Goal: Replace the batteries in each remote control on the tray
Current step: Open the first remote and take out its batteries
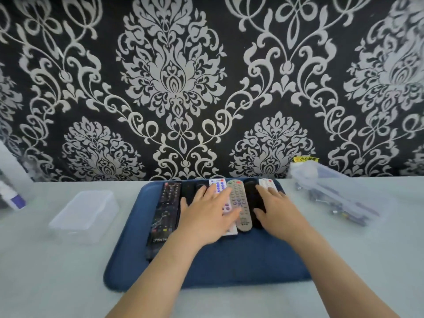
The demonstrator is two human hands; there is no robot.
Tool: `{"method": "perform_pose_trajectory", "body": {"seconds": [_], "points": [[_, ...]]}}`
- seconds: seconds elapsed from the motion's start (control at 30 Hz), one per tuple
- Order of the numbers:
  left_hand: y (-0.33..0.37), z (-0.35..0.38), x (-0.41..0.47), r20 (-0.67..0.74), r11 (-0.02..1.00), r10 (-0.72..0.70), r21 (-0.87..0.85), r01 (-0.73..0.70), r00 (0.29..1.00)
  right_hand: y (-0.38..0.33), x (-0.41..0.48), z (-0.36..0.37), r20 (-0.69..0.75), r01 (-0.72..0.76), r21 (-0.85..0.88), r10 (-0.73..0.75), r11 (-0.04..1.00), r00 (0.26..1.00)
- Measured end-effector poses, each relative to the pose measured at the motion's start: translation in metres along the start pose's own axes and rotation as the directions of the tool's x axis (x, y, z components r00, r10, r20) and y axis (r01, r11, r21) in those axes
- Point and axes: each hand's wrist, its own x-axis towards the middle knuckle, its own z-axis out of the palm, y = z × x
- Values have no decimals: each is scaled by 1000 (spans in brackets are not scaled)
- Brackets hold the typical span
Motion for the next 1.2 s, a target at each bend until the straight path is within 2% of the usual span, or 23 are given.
{"method": "perform_pose_trajectory", "body": {"seconds": [0.07,0.17,0.33,0.43,0.6,0.73,0.9,1.03,1.13,1.2], "points": [[8,14,3,129,997,3,71,-12,992,-1,2,-4,-5,41,108,-41,993,999],[5,21,2,142,993,-3,118,-14,990,-2,4,-7,-1,60,171,-61,983,998],[-2,18,2,146,991,-18,135,-2,989,4,5,-9,51,-4,-168,13,986,999],[-1,18,-1,127,990,-37,141,19,991,0,3,-7,64,-6,-214,21,977,998],[-4,18,-7,79,991,-54,123,44,995,-8,1,1,108,59,-95,-48,994,993],[-15,17,-3,-53,991,-46,120,53,998,-2,1,1,107,86,-65,-79,994,991],[-9,22,-8,18,989,91,119,-93,996,7,6,3,-4,130,53,-130,990,992],[-7,24,-11,42,982,129,136,-134,991,2,6,0,-76,105,-8,-106,994,992],[-16,14,-14,-73,992,110,64,-106,991,-14,1,0,-198,266,94,-244,960,950],[-24,12,-15,-169,997,47,67,-36,985,-28,-5,8,-151,397,180,-374,900,915]]}}
